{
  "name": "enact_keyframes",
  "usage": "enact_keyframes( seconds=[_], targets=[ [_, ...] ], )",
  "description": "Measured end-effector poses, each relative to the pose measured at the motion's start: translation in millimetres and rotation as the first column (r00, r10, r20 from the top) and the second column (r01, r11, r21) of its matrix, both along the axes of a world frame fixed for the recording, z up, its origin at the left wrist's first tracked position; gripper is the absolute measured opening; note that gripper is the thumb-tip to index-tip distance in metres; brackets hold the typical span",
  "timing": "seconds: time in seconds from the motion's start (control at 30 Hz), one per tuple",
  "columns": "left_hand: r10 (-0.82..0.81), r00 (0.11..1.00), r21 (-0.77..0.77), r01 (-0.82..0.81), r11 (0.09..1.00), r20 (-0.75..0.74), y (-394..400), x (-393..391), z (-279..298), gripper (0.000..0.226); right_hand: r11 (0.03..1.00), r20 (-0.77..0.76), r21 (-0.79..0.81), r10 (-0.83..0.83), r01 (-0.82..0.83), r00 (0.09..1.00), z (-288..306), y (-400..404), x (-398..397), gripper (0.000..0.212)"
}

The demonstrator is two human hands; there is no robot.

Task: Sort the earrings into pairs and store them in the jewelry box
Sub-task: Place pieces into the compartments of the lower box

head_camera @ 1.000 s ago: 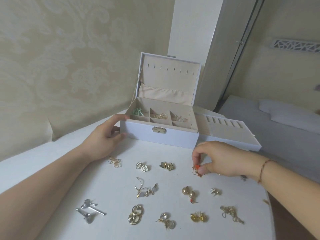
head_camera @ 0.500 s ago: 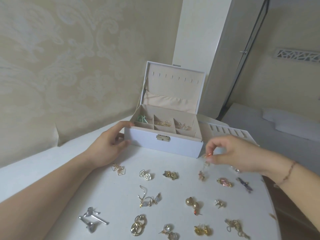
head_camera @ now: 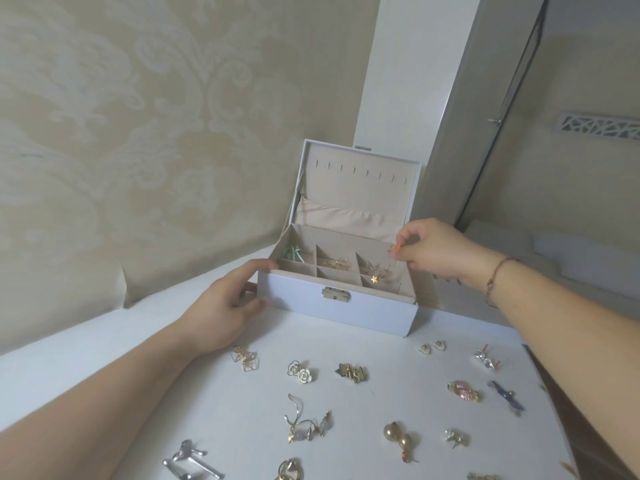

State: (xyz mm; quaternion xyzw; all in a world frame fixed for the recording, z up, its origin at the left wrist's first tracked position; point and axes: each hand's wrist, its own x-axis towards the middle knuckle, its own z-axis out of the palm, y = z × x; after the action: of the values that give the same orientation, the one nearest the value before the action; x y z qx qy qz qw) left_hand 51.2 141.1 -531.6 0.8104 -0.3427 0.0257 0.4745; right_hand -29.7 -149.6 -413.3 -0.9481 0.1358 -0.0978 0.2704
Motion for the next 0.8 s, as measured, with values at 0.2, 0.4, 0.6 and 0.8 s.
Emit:
enact_keyframes(
  seconds=[0.2, 0.4, 0.6, 0.8],
  targets=[
    [0.004, 1.0, -0.001, -0.004, 1.0, -0.013, 0.3, 2.4, -2.3, 0.046, 0.967, -0.143, -0.254, -0.01, -0.027, 0.99, -31.2, -2.6, 18.3, 0.011],
    [-0.006, 1.0, -0.004, 0.006, 1.0, -0.012, 0.0, 2.7, -2.1, 0.043, 0.92, -0.179, -0.388, -0.019, -0.052, 0.984, -34.2, -2.7, 22.7, 0.015],
    [-0.011, 1.0, -0.006, 0.011, 1.0, 0.003, 0.2, 1.4, -1.3, 0.043, 0.947, -0.092, -0.317, 0.024, -0.052, 0.995, -33.8, -8.4, 17.2, 0.008],
    [-0.006, 1.0, -0.008, 0.006, 1.0, 0.018, 0.1, 1.0, -0.7, 0.048, 0.968, 0.123, -0.235, -0.061, 0.089, 0.991, -33.5, -44.2, -16.2, 0.033]
  ],
)
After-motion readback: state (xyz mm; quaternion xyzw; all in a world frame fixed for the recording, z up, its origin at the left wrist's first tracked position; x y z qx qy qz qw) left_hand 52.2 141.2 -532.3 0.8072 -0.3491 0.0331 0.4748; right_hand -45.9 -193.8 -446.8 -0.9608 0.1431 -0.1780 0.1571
